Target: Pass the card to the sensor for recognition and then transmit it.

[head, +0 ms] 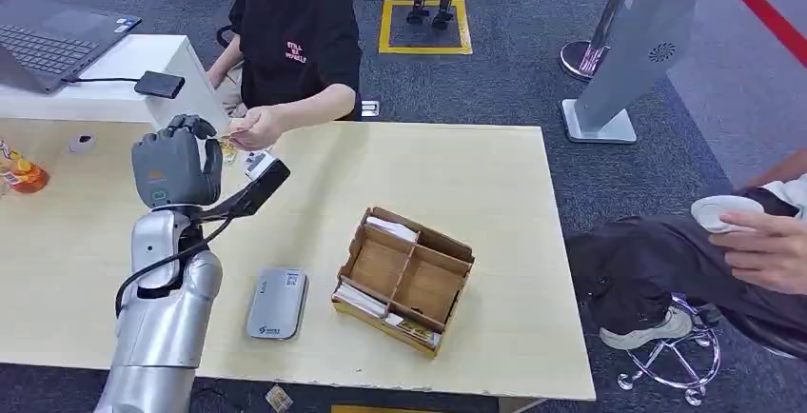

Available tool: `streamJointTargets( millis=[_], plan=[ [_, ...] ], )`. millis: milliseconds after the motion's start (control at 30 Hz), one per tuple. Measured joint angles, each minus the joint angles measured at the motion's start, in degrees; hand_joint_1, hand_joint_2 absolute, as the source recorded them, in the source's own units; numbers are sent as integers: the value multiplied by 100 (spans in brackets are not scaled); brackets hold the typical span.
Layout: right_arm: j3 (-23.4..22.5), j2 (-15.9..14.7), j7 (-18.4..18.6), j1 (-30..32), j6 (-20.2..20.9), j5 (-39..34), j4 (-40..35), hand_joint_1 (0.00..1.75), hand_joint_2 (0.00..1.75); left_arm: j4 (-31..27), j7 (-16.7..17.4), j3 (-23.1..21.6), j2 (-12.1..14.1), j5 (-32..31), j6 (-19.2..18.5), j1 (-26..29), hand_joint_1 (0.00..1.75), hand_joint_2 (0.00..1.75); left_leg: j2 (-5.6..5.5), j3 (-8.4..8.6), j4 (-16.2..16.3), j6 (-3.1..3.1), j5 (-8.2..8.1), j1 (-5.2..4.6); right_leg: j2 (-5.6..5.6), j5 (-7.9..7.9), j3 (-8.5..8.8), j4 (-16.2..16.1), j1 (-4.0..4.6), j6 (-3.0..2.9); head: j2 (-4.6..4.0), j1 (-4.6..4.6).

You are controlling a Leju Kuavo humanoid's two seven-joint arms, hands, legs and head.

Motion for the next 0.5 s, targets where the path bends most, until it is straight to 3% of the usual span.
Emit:
streamJointTargets(
  millis=[33, 200, 233, 367, 500],
  plan=[
    [0, 0, -11, 0, 0, 0, 0, 0, 0, 0, 0, 4, -2, 0, 0, 3, 0, 175, 0, 0, 0, 0, 0, 0, 0, 0, 0, 0, 0, 0, 0, 0],
    [-2, 0, -13, 0, 0, -2, 0, 0, 0, 0, -53, 37, -52, 134, -9, 37, 0, 175, -1, -2, 0, 0, 0, 0, -1, -1, 0, 0, 0, 0, 0, 2],
    [-2, 0, -15, 0, 0, -7, 0, 0, 0, -4, -100, 57, -77, 231, -7, 54, 0, 0, -1, -2, 0, 0, 0, 0, -1, -1, 0, 0, 0, 0, 0, 0],
    [-2, 2, -15, 12, 2, -18, 0, 0, 0, -191, -459, 179, -225, 1006, -101, 250, 0, 0, 0, -2, 0, 0, 0, 0, 0, -1, 0, 0, 0, 0, 0, 0],
    [-9, 22, -15, 44, 20, -55, -33, 0, 0, -827, -916, 300, -512, 2471, -619, 607, 0, 0, 0, -3, 0, 1, -1, -1, 0, -1, 0, -1, -1, 1, 0, 2]
  ],
)
